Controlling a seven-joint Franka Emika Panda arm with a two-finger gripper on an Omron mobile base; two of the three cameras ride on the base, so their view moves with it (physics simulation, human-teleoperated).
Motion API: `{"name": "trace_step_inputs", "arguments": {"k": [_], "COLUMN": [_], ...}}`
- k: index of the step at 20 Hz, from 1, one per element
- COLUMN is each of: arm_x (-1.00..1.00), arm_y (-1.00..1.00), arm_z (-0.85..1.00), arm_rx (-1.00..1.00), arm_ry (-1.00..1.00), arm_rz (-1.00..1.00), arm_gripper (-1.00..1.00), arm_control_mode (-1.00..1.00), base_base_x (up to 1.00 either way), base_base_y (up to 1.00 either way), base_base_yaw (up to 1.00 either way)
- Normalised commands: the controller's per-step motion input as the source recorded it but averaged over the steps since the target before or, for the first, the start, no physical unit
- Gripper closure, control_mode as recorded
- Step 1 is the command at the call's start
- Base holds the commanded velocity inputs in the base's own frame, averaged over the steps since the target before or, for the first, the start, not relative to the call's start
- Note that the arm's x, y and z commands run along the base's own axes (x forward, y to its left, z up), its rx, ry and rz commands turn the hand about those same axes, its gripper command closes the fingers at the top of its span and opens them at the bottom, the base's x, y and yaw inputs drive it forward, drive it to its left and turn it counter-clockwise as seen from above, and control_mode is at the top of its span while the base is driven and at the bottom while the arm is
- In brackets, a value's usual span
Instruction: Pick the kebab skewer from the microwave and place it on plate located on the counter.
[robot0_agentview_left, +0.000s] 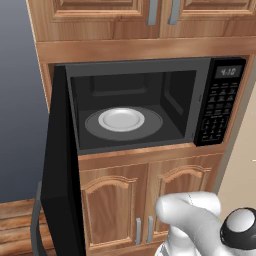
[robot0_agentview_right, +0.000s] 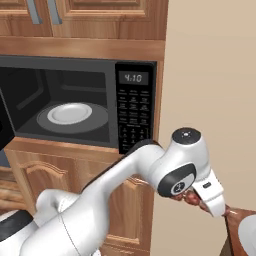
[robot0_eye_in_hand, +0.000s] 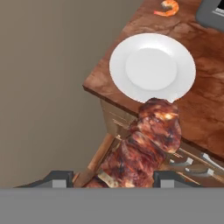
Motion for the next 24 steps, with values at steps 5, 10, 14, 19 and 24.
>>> {"name": "trace_step_inputs", "arguments": {"k": [5,10,14,19,24], "arm_x": [0.04,0.21,0.29,0.25,0.2], "arm_y": [-0.65,-0.68,-0.52,-0.41,-0.45], "arm_z": [-0.13,-0.24,-0.38,-0.49,-0.3], "arm_rx": [0.07,0.06,0.0,0.0,0.0], "arm_ry": [-0.02,0.0,0.0,0.0,0.0], "arm_rz": [0.04,0.02,0.01,0.0,0.0], "arm_gripper": [1.0,1.0,1.0,1.0,1.0], "arm_control_mode": [-1.0,-1.0,-1.0,-1.0,-1.0], "base_base_x": [0.0,0.0,0.0,0.0,0.0], "base_base_y": [0.0,0.0,0.0,0.0,0.0], "base_base_yaw": [0.0,0.0,0.0,0.0,0.0]}}
